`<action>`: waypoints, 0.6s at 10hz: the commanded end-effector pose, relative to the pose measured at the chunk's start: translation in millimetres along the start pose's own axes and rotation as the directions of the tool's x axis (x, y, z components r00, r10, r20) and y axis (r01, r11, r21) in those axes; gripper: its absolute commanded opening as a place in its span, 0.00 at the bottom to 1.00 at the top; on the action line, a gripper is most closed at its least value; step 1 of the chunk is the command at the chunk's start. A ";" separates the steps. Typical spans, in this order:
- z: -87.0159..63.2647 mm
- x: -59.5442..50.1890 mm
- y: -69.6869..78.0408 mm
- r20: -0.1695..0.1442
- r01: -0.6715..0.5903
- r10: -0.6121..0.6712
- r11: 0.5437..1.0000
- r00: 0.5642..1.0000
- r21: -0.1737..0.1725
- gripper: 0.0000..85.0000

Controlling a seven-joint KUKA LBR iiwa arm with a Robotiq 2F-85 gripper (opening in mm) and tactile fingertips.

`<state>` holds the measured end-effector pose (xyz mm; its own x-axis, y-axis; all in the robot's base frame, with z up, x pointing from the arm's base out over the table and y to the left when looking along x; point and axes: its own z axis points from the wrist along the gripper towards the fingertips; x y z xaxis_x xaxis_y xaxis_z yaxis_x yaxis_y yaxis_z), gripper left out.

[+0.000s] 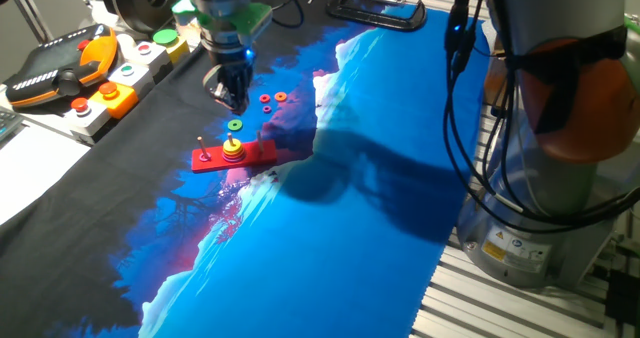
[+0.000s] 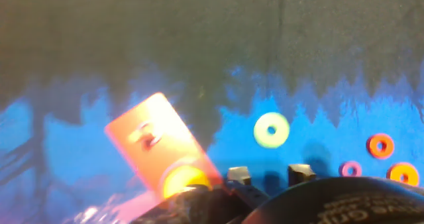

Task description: Take out one Hanoi block and throw it aside

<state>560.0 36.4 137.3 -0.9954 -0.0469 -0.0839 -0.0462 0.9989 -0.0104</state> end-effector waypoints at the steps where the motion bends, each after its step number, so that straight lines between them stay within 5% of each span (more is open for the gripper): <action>1: -1.2 2.4 3.1 -0.004 -0.001 0.001 1.000 1.000 0.001 0.01; 6: -5.6 9.1 5.0 -0.028 0.006 -0.006 1.000 1.000 -0.007 0.01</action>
<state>550.2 41.2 142.1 -0.9971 -0.0516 -0.0552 -0.0515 0.9987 -0.0041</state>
